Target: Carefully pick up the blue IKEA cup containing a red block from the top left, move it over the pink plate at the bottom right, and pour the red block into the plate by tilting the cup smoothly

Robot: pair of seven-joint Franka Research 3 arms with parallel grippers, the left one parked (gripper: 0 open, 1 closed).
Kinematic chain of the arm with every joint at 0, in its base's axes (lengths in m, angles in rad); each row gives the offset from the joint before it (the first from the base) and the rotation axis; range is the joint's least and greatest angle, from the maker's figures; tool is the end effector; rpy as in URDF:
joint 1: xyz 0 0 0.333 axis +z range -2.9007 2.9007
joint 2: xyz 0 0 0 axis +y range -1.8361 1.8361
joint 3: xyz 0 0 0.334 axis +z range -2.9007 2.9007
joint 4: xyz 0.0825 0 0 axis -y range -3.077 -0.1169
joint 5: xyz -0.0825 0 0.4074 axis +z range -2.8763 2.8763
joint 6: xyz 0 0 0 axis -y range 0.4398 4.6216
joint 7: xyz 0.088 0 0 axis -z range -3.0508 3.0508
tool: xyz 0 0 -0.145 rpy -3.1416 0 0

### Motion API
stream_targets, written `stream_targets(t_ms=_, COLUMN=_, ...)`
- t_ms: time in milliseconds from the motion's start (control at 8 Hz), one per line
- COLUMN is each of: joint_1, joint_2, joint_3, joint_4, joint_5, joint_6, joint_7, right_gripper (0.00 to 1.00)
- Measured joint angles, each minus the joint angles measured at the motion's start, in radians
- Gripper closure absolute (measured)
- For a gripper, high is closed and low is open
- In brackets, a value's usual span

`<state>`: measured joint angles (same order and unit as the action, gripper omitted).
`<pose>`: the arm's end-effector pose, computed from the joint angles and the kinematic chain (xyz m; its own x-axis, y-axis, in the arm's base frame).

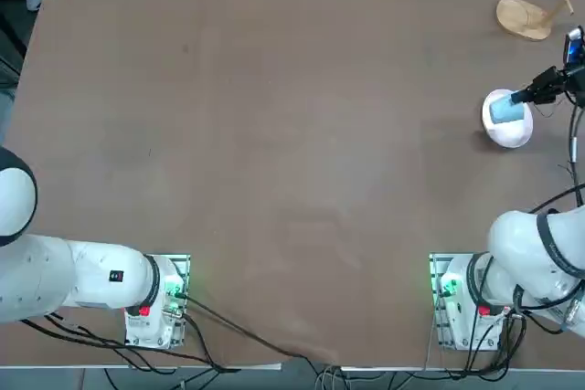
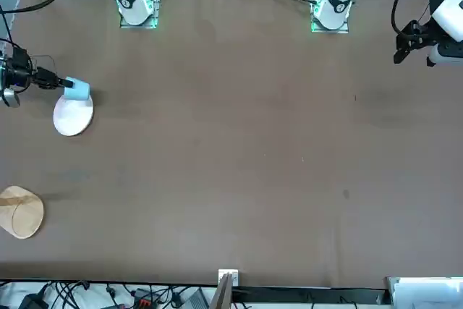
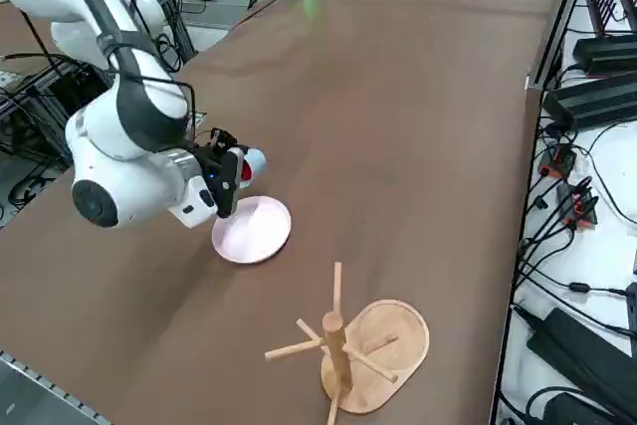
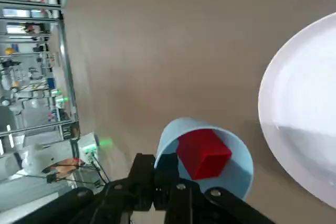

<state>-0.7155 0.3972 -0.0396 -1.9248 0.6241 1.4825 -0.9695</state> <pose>0.4468 -0.2979 0.2488 0.9971 0.0221 -0.0725 -0.0490 -0.5423 -0.8388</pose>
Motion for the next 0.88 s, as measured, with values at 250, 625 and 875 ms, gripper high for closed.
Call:
stream_targets(t_ms=250, joint_1=-0.03, joint_2=0.036, joint_3=0.0, joint_4=0.025, joint_5=0.016, joint_6=-0.044, joint_7=-0.073, right_gripper=0.98)
stream_targets(t_ms=625, joint_1=-0.046, joint_2=0.087, joint_3=0.0, joint_4=0.045, joint_5=0.068, joint_6=-0.097, joint_7=-0.183, right_gripper=0.98)
stream_targets(t_ms=875, joint_1=-0.075, joint_2=0.141, joint_3=0.0, joint_4=0.099, joint_5=0.108, joint_6=-0.202, joint_7=-0.246, right_gripper=0.98)
